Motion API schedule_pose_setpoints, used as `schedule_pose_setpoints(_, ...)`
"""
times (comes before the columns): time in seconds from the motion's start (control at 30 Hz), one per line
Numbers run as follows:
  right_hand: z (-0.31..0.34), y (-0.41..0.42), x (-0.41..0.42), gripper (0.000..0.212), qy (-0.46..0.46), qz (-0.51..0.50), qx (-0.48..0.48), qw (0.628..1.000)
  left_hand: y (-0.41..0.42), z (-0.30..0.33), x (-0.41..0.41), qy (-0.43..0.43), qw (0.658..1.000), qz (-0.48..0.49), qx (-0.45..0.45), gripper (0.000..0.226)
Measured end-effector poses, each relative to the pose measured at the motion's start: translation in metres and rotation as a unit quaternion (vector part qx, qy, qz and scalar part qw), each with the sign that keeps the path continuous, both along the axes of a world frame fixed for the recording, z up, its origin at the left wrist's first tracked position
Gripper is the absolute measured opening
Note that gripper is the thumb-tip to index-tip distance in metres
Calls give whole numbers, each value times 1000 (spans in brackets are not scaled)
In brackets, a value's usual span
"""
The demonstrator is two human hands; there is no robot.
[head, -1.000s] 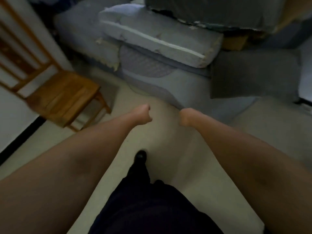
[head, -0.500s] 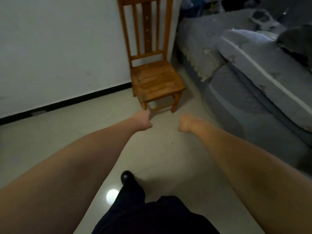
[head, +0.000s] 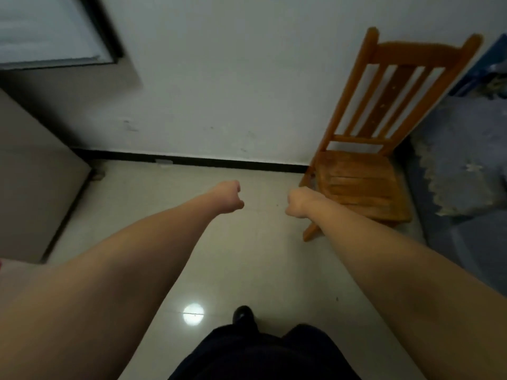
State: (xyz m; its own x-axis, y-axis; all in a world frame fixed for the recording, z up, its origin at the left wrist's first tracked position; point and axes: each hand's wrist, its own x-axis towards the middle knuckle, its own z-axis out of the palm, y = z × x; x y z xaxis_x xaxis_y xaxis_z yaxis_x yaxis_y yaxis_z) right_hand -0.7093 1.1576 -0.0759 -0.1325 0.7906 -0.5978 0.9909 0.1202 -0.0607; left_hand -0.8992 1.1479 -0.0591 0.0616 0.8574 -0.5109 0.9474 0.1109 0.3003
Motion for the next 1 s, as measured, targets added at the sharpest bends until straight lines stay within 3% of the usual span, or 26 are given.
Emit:
schedule_pose_setpoints(0.3,-7,87,-70,36,-18,116,-17,993,44,-11,-65,-19,992,125,-9,51)
schedule_pose_setpoints(0.57,-1,214,-129,28,-34,244,-3,969,123,-4,-102,-28,965,260,6,49)
schedule_pose_setpoints(0.77,9,287,-188,31,-24,353,18,935,164,9,-127,-48,930,362,41,49)
schedule_pose_setpoints(1.0,6,304,-270,21,-9,462,17,887,154,5,-174,-40,886,461,29,47)
